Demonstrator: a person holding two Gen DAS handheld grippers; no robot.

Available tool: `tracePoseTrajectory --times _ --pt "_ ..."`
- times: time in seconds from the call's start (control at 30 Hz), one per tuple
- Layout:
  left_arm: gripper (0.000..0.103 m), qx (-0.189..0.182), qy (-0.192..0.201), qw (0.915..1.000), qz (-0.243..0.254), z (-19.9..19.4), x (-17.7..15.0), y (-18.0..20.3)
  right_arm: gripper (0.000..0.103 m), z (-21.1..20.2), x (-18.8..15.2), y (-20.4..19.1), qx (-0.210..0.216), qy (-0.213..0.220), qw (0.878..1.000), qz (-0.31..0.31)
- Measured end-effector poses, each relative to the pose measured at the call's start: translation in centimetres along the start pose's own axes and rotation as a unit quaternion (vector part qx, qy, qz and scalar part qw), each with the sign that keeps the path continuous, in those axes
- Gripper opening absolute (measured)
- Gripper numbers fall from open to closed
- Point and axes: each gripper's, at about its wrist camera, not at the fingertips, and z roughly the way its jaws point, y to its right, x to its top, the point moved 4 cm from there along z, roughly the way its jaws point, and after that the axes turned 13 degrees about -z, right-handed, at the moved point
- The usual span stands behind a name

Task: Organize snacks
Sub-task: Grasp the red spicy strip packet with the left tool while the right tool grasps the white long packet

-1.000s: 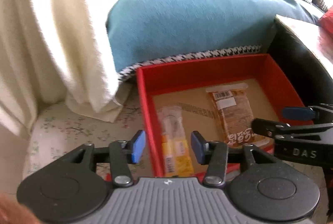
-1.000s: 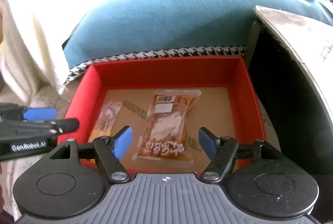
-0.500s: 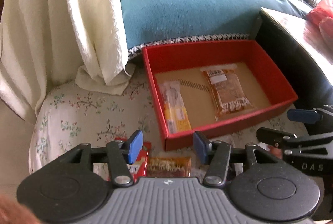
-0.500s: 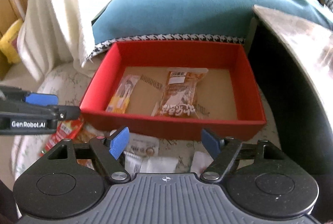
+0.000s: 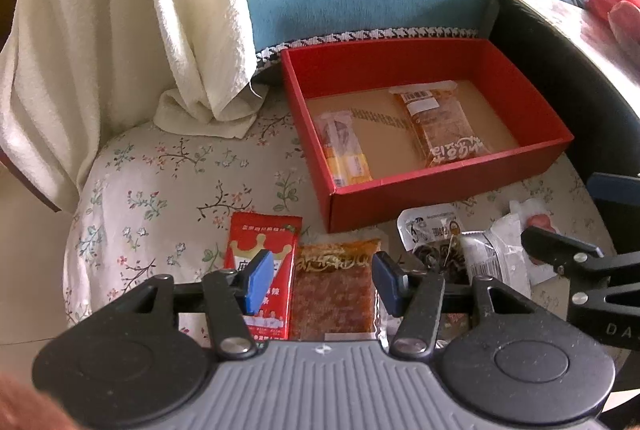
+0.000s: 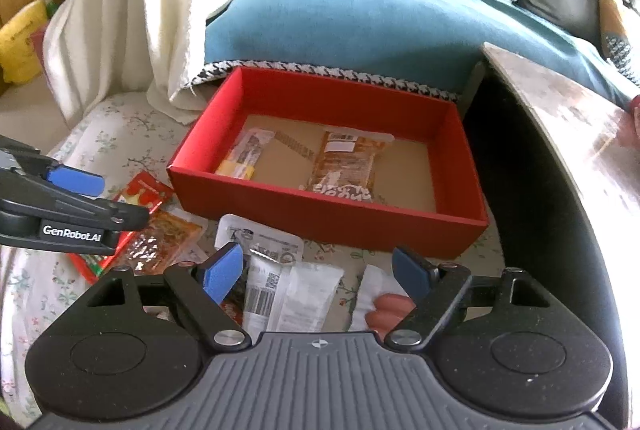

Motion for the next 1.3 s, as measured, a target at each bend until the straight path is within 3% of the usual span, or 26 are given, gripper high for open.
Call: tracePoseTrajectory --times 0.2,0.6,1.03,1.1,1.17,1.3 --pt "0.053 0.009 0.006 0.9998 0.016 -0.2 -0.6 0.1 0.089 0.5 -1.0 -0.4 -0.005 -0.024 1.0 0.001" --pt "0.053 0.03 -0.01 0.9987 0.039 0.4 -1.5 -0.2 0.091 3.4 -3.2 -1.7 0.043 -0.108 0.993 0.013" --pt "0.053 0.029 -0.024 0.9977 0.057 1.0 -2.2 -0.2 0.092 5.0 -3.2 -2.7 0.05 -0.129 0.99 -0.002" --pt "0.053 0.032 -0.025 0.9974 0.06 1.1 -2.2 -0.4 0.087 5.3 -3.2 -2.7 0.057 -0.128 0.99 0.0" --pt "0.053 0.036 -0.023 0.9969 0.066 1.1 -2.2 -0.6 0.064 5.8 -3.5 -2.6 0.074 -0.133 0.988 0.009" --pt "0.055 0.053 -0.003 0.996 0.072 0.4 -1.8 -2.0 0.06 6.0 -4.1 -2.6 0.101 -0.132 0.986 0.014"
